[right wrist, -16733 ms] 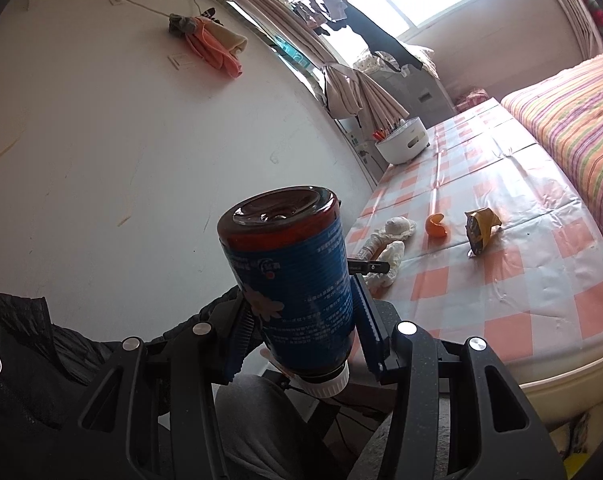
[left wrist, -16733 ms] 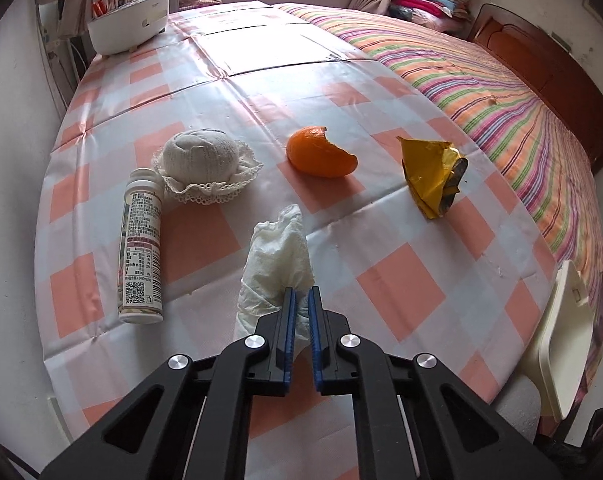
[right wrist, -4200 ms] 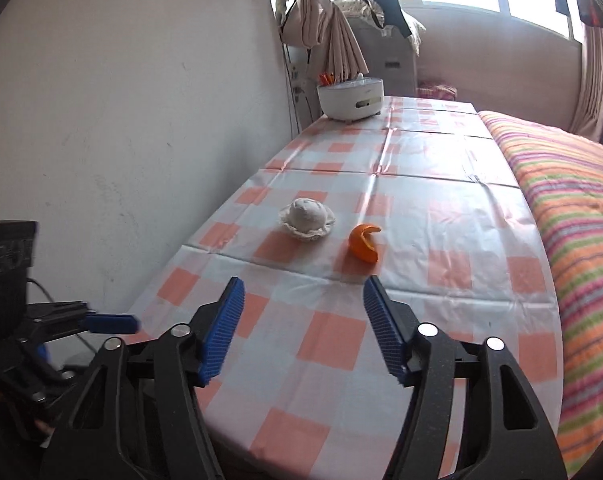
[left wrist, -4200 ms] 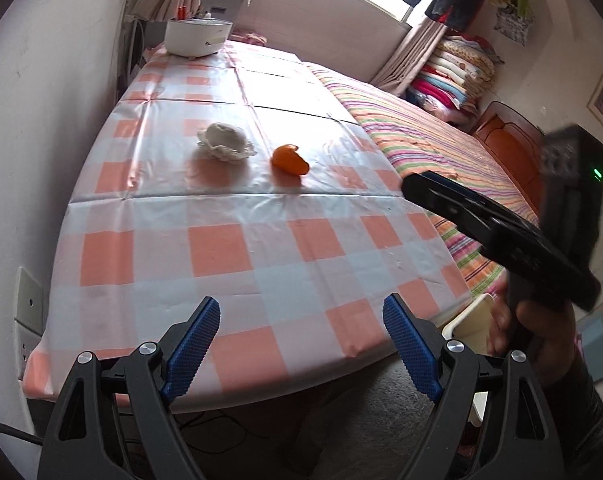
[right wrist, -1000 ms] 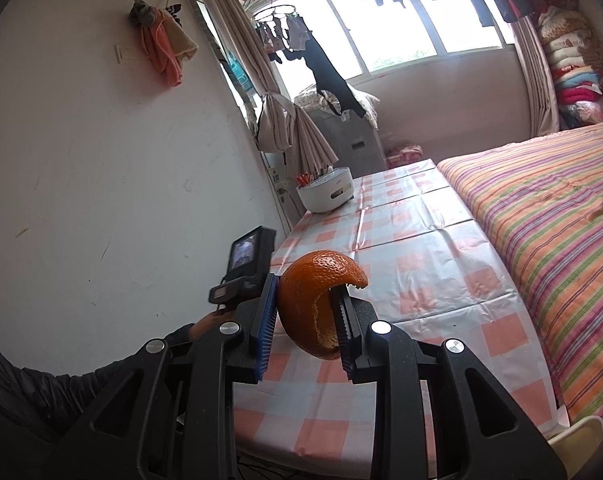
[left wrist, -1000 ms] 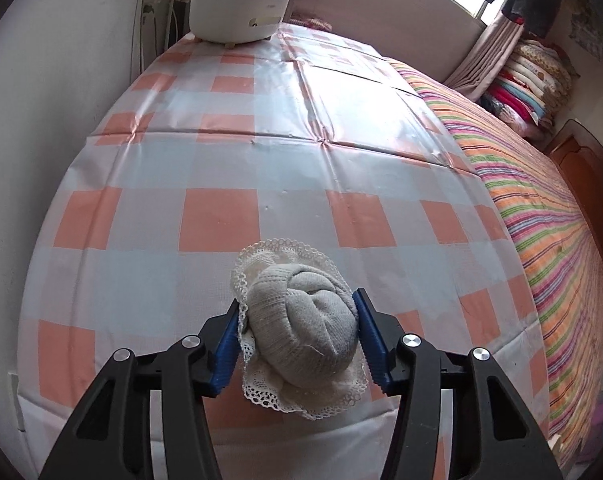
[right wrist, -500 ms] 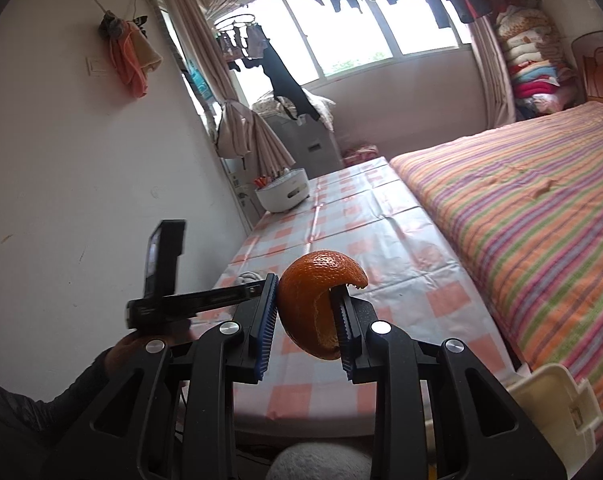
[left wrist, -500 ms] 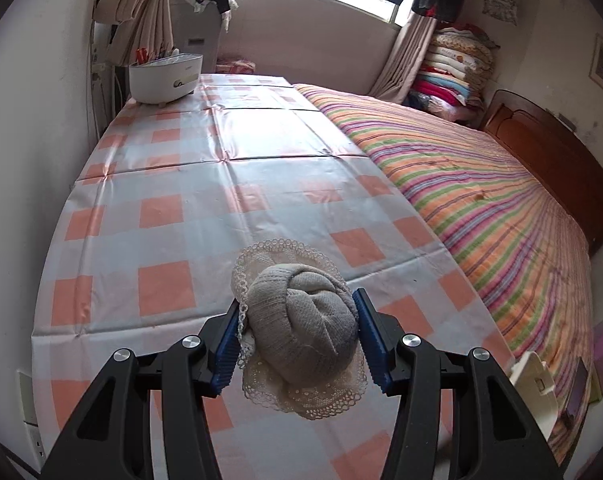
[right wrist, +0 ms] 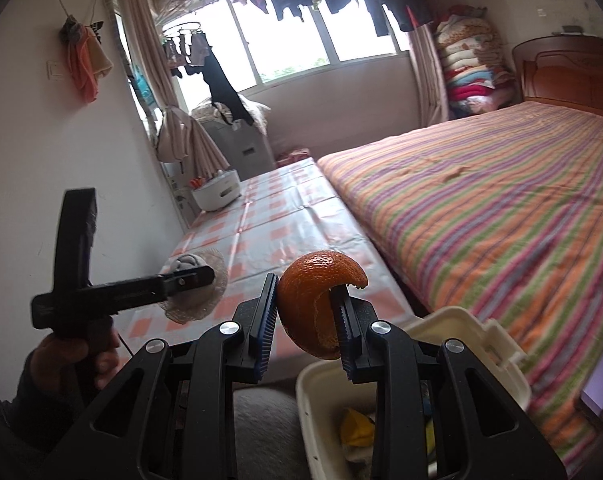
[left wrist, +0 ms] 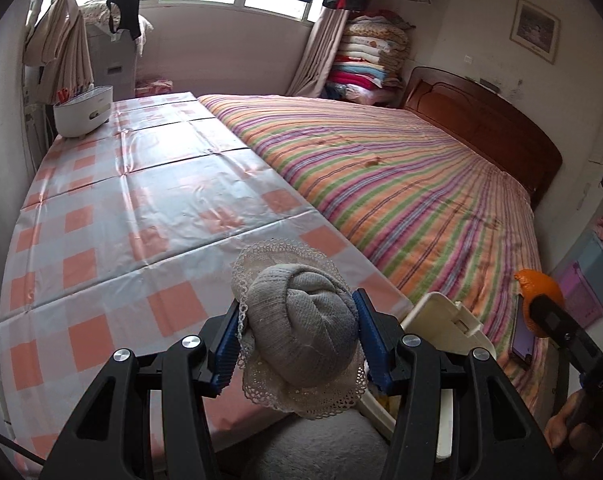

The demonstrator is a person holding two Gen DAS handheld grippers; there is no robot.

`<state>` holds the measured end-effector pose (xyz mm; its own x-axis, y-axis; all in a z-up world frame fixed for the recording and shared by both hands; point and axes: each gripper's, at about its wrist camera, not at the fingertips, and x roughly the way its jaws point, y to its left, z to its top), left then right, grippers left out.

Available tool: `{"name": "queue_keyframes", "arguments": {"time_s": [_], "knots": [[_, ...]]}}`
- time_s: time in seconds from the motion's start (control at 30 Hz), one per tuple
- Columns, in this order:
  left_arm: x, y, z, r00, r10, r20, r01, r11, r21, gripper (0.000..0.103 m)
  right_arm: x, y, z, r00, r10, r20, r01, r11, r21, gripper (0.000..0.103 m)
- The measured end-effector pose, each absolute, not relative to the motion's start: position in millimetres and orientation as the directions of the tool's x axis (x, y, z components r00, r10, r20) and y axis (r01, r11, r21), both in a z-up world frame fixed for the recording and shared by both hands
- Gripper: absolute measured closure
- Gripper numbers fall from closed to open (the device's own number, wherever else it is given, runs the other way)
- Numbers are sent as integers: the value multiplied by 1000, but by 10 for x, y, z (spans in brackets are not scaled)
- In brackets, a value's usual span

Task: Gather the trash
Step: 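Drop the orange peel into the cream bin with the right tool while left carries the cap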

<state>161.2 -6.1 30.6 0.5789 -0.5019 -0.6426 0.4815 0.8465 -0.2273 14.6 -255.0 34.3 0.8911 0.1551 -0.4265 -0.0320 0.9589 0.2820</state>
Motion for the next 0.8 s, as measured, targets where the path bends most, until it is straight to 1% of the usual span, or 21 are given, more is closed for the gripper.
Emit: {"name": "queue_keyframes", "arguments": {"time_s": [0.2, 0.37, 0.43, 0.47, 0.5, 0.7, 0.8], "knots": [[1316, -355, 388, 546, -550, -632, 554, 803, -220, 52, -118, -2644, 248, 888, 69, -456, 36, 975, 218, 76], [1155, -526, 435, 525, -575, -628, 595, 775, -212, 52, -215, -2692, 207, 883, 26, -468, 71, 980, 188, 72], [1099, -589, 446, 520, -579, -628, 609, 767, -203, 52, -214, -2678, 208, 881, 27, -473, 76, 977, 198, 62], [1084, -609, 449, 517, -581, -629, 613, 764, -201, 52, -212, -2680, 203, 880, 28, -474, 78, 976, 201, 50], [1065, -638, 451, 514, -582, -631, 619, 760, -197, 52, -208, -2675, 200, 878, 31, -477, 79, 975, 208, 49], [999, -723, 454, 502, -589, -634, 636, 748, -191, 52, -243, -2703, 247, 886, 56, -460, 75, 962, 262, 48], [989, -754, 446, 495, -591, -637, 642, 743, -190, 52, -185, -2684, 167, 859, 46, -510, 88, 968, 235, 48]]}}
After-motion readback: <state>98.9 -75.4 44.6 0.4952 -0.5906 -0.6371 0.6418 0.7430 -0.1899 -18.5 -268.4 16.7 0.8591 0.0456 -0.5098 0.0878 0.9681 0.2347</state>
